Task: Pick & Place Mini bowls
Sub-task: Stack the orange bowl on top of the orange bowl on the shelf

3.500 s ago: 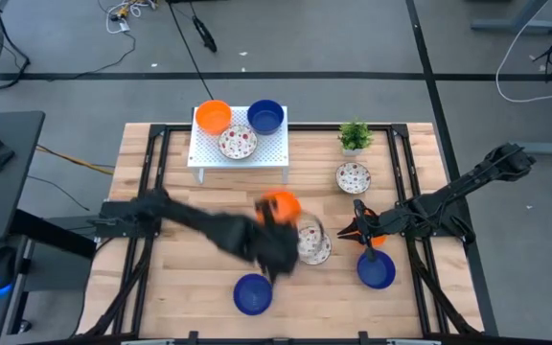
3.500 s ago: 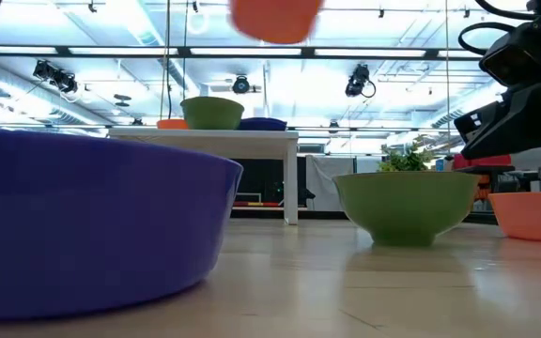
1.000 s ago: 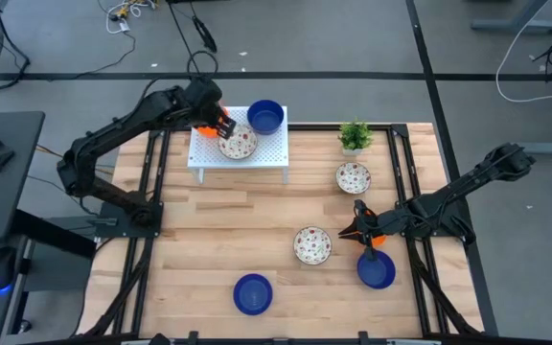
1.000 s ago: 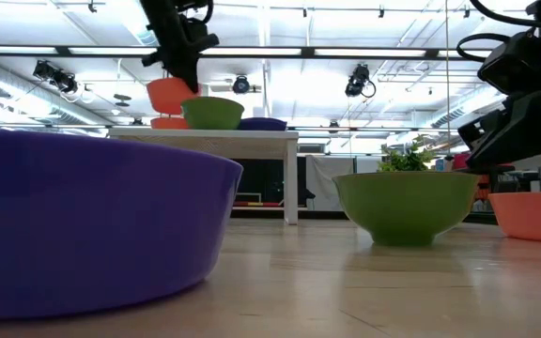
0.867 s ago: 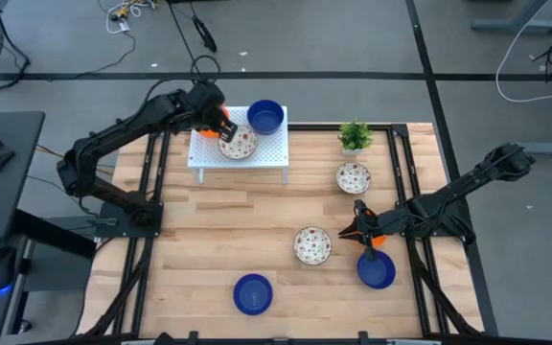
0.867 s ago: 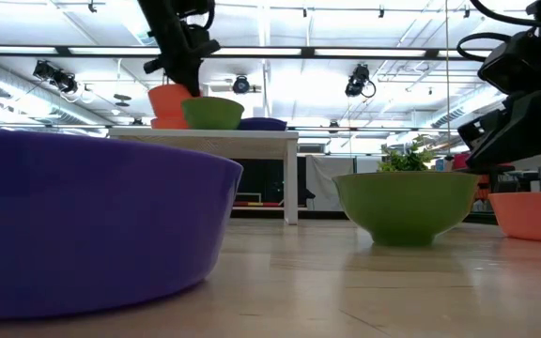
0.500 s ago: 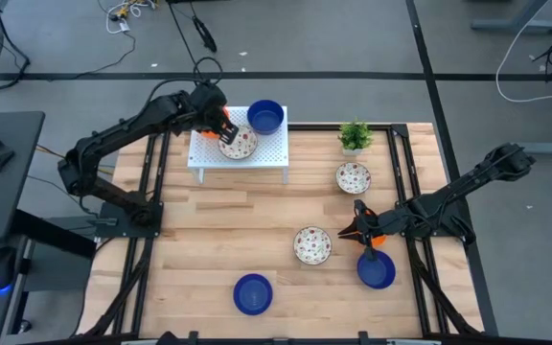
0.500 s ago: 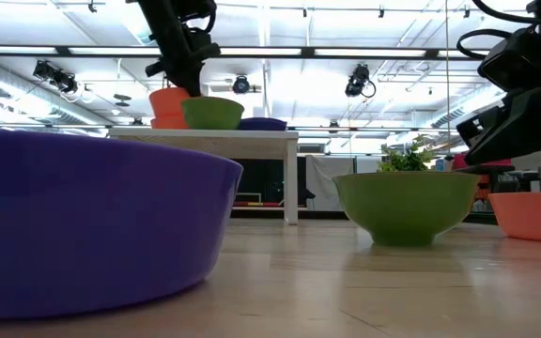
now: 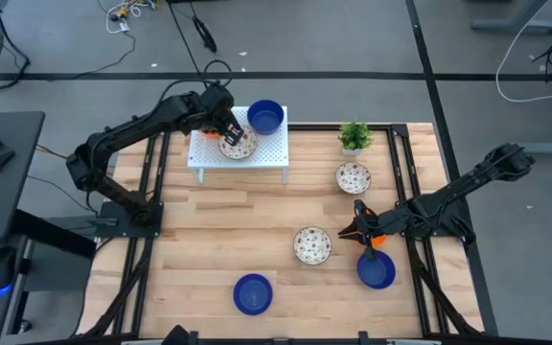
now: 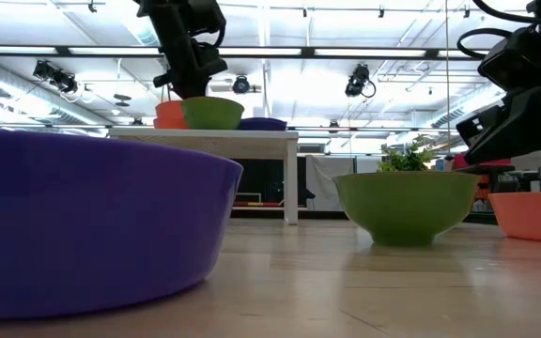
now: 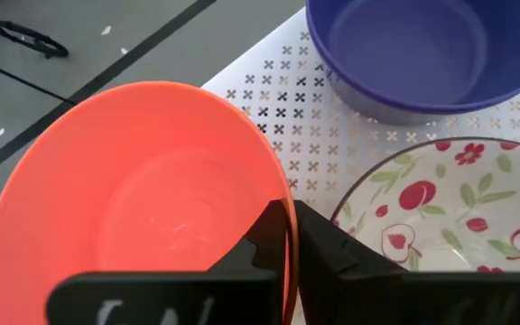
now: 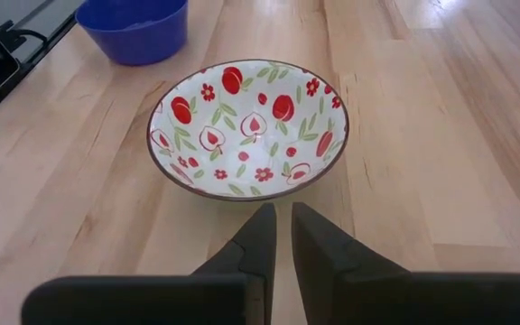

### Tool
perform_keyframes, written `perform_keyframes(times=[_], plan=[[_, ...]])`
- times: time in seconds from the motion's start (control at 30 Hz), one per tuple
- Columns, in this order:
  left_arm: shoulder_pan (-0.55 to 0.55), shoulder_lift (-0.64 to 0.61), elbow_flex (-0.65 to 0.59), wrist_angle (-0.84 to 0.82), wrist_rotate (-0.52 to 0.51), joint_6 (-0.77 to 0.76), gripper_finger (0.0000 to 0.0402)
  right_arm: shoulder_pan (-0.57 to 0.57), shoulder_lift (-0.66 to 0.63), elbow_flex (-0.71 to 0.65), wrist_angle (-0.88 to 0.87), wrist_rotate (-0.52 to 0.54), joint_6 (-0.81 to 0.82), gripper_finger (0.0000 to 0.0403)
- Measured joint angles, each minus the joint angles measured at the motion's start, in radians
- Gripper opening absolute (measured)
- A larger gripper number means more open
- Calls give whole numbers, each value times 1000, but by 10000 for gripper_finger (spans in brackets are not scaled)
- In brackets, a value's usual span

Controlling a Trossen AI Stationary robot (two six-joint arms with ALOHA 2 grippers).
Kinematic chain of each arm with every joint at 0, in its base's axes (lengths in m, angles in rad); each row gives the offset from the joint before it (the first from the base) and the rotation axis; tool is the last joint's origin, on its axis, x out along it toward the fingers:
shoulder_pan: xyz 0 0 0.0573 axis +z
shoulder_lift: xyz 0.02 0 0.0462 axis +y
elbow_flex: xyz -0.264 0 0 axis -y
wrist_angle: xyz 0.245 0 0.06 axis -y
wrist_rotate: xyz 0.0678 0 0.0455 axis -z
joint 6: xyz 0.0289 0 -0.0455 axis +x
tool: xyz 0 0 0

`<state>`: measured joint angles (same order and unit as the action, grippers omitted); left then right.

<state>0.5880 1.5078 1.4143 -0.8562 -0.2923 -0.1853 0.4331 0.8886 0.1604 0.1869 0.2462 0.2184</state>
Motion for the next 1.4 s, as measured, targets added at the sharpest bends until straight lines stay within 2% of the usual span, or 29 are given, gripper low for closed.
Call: perform_keyframes(times=[0.23, 0.63, 0.83, 0.97, 1.17, 1.4], plan=[[0, -1, 0, 8, 0, 0, 31, 0, 0, 0, 0, 0, -1, 41], [0, -1, 0, 34, -2, -3, 112, 0, 0, 0, 0, 0, 0, 41], [17, -5, 57, 36, 28, -7, 142, 0, 0, 0, -1, 0, 0, 41], [17, -5, 68, 18, 42, -7, 116, 0, 0, 0, -1, 0, 0, 41], [21, 5, 68, -7, 49, 12, 13, 0, 0, 0, -1, 0, 0, 41], [21, 52, 68, -7, 62, 37, 7, 0, 0, 0, -2, 0, 0, 41]])
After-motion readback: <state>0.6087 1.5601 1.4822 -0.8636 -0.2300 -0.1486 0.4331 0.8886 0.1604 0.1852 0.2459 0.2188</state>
